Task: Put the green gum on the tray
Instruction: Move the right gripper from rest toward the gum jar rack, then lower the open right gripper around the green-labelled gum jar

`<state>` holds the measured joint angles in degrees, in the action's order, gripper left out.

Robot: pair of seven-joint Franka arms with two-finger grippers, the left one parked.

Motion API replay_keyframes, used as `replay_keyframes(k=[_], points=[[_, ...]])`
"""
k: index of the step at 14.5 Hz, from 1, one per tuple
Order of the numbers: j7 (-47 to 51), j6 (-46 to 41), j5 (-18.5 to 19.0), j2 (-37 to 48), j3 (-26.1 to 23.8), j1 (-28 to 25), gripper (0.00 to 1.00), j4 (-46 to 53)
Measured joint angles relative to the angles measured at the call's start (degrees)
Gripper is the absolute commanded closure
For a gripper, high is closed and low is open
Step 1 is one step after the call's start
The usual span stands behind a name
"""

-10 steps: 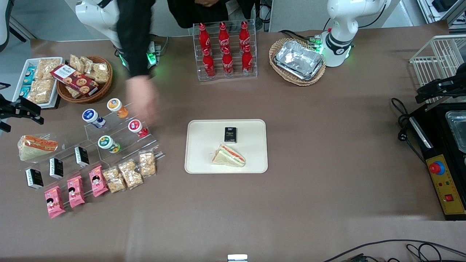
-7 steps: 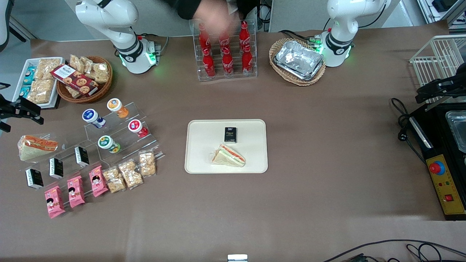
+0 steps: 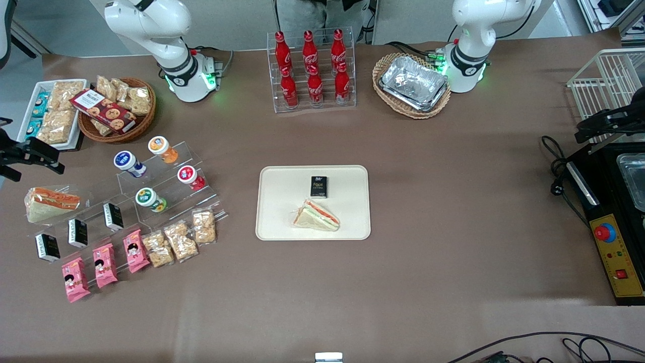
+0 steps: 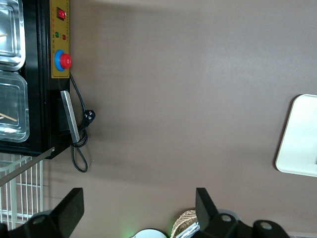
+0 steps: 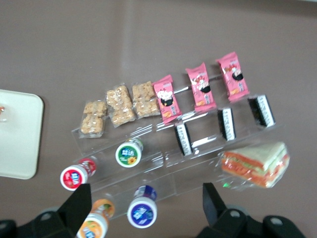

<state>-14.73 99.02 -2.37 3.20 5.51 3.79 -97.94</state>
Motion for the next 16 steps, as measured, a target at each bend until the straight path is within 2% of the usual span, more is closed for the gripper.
replay_keyframes(k=[2,5,7,9,12,16], points=[[4.36,-0.37,-0.13,2.36,-1.33,-0.86,0.00,-3.18],[9.47,4.55,-0.14,12.61,-5.50,-1.49,0.00,-16.03],[11.28,7.35,-0.14,19.57,-7.86,-1.66,0.00,-24.16],[11.50,8.41,-0.14,22.58,-8.19,-1.67,0.00,-27.62],[11.39,9.50,-0.13,21.43,-7.62,-1.21,0.00,-28.84],[7.17,15.80,-0.12,13.29,-6.58,0.07,0.00,-30.14]])
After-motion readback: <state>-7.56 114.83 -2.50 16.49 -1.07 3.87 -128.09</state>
